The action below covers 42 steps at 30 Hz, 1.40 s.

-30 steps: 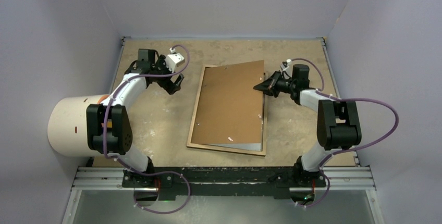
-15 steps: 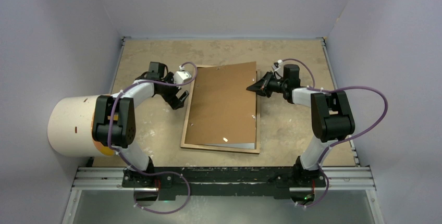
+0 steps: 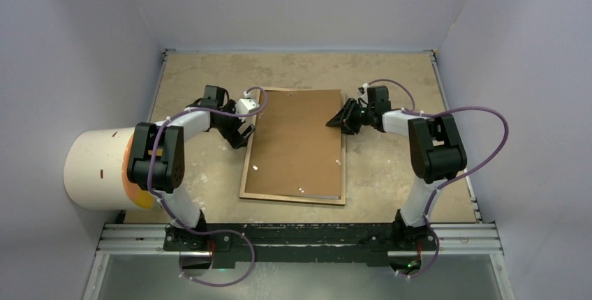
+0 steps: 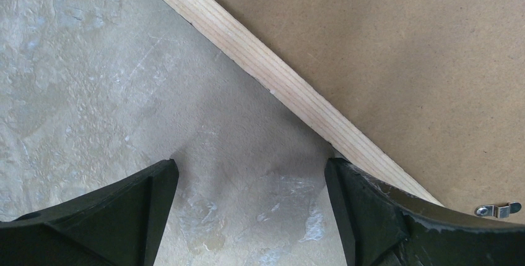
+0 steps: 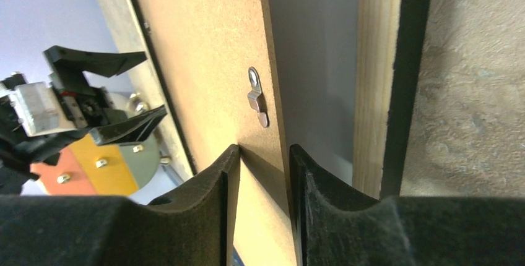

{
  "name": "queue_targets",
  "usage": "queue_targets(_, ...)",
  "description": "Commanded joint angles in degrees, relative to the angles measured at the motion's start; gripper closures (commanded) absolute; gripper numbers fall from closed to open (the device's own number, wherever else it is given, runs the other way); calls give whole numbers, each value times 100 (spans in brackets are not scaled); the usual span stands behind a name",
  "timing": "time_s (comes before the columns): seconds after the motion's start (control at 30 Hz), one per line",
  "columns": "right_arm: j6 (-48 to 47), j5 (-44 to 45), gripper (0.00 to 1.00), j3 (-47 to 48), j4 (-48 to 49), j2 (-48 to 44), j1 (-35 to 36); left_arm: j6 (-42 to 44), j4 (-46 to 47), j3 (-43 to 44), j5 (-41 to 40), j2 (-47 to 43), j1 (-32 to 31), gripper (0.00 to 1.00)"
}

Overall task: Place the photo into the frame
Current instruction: Turn over the photo frame item on the photo frame.

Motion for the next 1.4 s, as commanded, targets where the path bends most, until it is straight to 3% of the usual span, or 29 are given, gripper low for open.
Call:
queue_targets(0.0,-371,345,54,385,-632,-43,204,109,117,-66,73,-141,-38,5)
queue_targets(0.17,-632,714,36,643,-1135,-181,314,126,117,-79,68,-170,-38,5)
queue_targets(0.2,-642,760,27,671,-1160,-222,337,129,114,-78,65,-168,-38,5)
queue_targets(0.23,-676,781,8,716,-1203,-250,365,125,111,-78,67,-174,-38,5)
queue_targets(0.27,-729,821,2,789,-1306,-258,394,124,112,-78,67,-170,-38,5)
queue_targets(0.63,-991,1258,1,1244,-1931,-184,668,171,79,-65,13,-227,-38,5)
queue_targets(1.37,-1695,3712,1,2833,-4199,242,1608,245,7,-19,-98,-254,-38,5)
